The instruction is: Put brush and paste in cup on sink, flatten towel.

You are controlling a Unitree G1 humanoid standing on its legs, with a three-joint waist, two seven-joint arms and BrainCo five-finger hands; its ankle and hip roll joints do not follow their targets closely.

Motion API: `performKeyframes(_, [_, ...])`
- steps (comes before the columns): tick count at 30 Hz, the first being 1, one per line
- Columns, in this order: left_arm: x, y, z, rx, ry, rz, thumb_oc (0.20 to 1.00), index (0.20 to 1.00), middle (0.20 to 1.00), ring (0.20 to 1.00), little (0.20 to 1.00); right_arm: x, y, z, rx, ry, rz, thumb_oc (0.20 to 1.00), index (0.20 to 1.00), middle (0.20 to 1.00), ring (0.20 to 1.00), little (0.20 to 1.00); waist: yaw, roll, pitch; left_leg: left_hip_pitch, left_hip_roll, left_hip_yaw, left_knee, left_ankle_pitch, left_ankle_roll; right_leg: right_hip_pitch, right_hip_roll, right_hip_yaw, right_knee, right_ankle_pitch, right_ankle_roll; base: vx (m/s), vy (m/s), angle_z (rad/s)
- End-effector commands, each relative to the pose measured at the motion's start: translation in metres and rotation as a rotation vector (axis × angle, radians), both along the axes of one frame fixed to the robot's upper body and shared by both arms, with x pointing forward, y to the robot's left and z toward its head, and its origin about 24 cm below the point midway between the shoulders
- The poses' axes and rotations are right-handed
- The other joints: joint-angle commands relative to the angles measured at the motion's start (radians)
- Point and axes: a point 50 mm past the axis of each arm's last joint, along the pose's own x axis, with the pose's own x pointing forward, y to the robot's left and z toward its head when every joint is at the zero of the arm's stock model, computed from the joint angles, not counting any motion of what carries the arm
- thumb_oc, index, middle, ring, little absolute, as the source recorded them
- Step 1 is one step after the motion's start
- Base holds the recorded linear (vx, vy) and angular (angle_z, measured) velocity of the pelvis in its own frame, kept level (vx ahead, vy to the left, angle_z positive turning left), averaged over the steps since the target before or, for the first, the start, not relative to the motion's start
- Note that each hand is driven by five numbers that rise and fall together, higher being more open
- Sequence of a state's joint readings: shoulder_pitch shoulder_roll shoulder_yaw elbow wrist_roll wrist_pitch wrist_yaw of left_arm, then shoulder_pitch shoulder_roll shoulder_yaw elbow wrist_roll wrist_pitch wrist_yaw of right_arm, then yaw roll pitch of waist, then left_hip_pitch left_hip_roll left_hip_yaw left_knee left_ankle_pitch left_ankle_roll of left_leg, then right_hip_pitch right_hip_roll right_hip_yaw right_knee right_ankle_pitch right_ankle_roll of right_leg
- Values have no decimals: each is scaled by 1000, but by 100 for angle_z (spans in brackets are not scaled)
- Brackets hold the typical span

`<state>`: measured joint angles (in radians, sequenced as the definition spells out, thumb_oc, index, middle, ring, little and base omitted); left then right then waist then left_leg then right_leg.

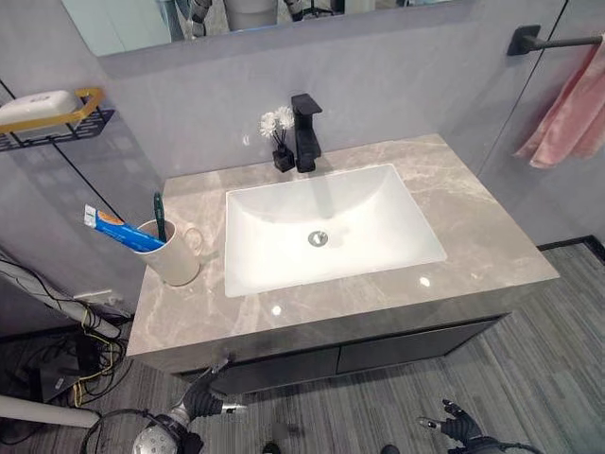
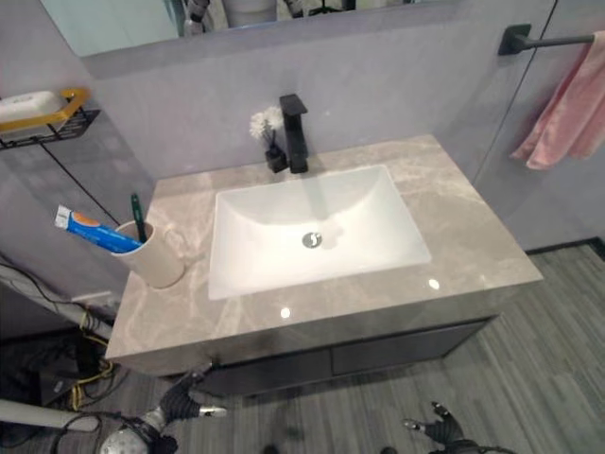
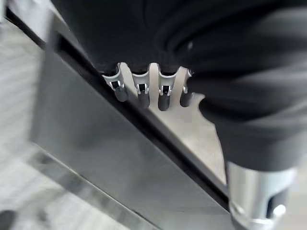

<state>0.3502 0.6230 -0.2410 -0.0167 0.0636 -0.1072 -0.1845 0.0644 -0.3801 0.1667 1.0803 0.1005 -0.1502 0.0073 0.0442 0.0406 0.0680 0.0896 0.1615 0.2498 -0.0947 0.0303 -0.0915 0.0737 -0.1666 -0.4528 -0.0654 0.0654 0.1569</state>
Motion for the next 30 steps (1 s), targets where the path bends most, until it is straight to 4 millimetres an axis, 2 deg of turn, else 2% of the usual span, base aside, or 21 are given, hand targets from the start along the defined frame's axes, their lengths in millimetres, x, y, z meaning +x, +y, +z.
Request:
performKeyframes(1, [30,-2,34,-82,-158,-58,1000,1000,1000,1000,1000,13,14,-4,26,7,49,1000,1000,1000,1000,1000,-8,-70,-28,-59,22,-24,7,61,-14,12,-67,74,51,28,47,5,-84,0])
performKeyframes(2, [39,-15,57,-142,-251,-115,1000,1000,1000,1000,1000,12,17,-5,39,12,53,1000,1000,1000,1000,1000,-12,-71,-30,-57,25,-25,7,60,-18,18,-61,77,49,21,45,-11,-89,-1])
performKeyframes(3, [45,-23,71,-222,-312,-122,1000,1000,1000,1000,1000,10,21,-6,49,13,70,1000,1000,1000,1000,1000,-17,-74,-34,-65,28,-27,7,66,-19,13,-59,80,45,24,41,-14,-95,7])
performKeyframes(4, [51,-28,107,-371,-459,-120,1000,1000,1000,1000,1000,0,22,-10,52,42,82,1000,1000,1000,1000,1000,-22,-71,-35,-69,31,-32,7,70,-22,13,-55,78,50,22,38,-22,-69,6])
performKeyframes(6, [51,-15,125,-383,-564,-49,1000,1000,1000,1000,1000,-8,22,-12,52,61,69,1000,1000,1000,1000,1000,-20,-68,-34,-72,32,-38,7,72,-23,13,-55,78,56,19,36,-5,-28,6])
performKeyframes(7, [50,-15,125,-382,-564,-47,1000,1000,1000,1000,1000,-8,23,-12,53,61,70,1000,1000,1000,1000,1000,-21,-68,-34,-72,32,-38,7,72,-23,13,-55,78,57,19,36,0,0,0])
performKeyframes(8, [49,-5,134,-378,-628,15,1000,1000,1000,1000,1000,-13,23,-14,50,75,58,1000,1000,1000,1000,1000,-17,-66,-35,-74,32,-41,7,72,-24,16,-54,75,54,20,36,0,0,0])
performKeyframes(12, [45,18,142,-367,-706,140,1000,1000,1000,1000,1000,-24,22,-17,42,106,39,1000,1000,1000,1000,1000,-7,-61,-35,-76,30,-44,7,72,-26,24,-57,67,44,24,36,0,0,0])
performKeyframes(13, [44,25,141,-355,-713,173,918,918,918,918,918,-24,22,-17,40,108,35,1000,1000,1000,1000,1000,-5,-59,-36,-77,29,-44,7,72,-26,25,-58,66,42,25,37,1,12,4])
performKeyframes(14, [43,29,142,-345,-720,191,438,438,438,438,438,-26,22,-17,40,111,31,1000,1000,1000,1000,1000,-5,-59,-36,-78,28,-45,7,71,-26,27,-59,65,40,26,37,13,22,4])
performKeyframes(15, [41,40,137,-326,-716,253,200,200,200,200,200,-27,22,-17,41,113,28,1000,1000,1000,1000,1000,-3,-57,-37,-78,26,-46,7,70,-27,30,-60,63,36,28,38,13,23,5])
performKeyframes(17, [40,43,136,-317,-714,274,200,200,200,200,200,-27,21,-17,40,111,26,1000,1000,1000,1000,1000,-3,-58,-36,-77,25,-45,7,68,-26,31,-61,62,34,30,39,6,9,2])
performKeyframes(19, [36,52,122,-328,-665,350,200,200,200,200,200,-28,19,-16,38,107,10,1000,1000,1000,1000,1000,1,-58,-33,-78,20,-47,7,64,-24,33,-66,62,34,36,41,5,17,3])
performKeyframes(22, [33,56,120,-293,-652,356,200,200,200,200,200,-29,17,-16,37,108,-1,1000,1000,1000,1000,1000,5,-60,-28,-78,16,-48,7,60,-20,34,-72,60,37,40,45,9,26,10])
performKeyframes(30, [38,54,113,-269,-614,348,200,200,200,200,200,-32,19,-17,45,122,12,1000,1000,1000,1000,1000,31,-87,-15,-108,-18,-89,7,56,-5,39,-100,21,62,53,59,21,36,12])
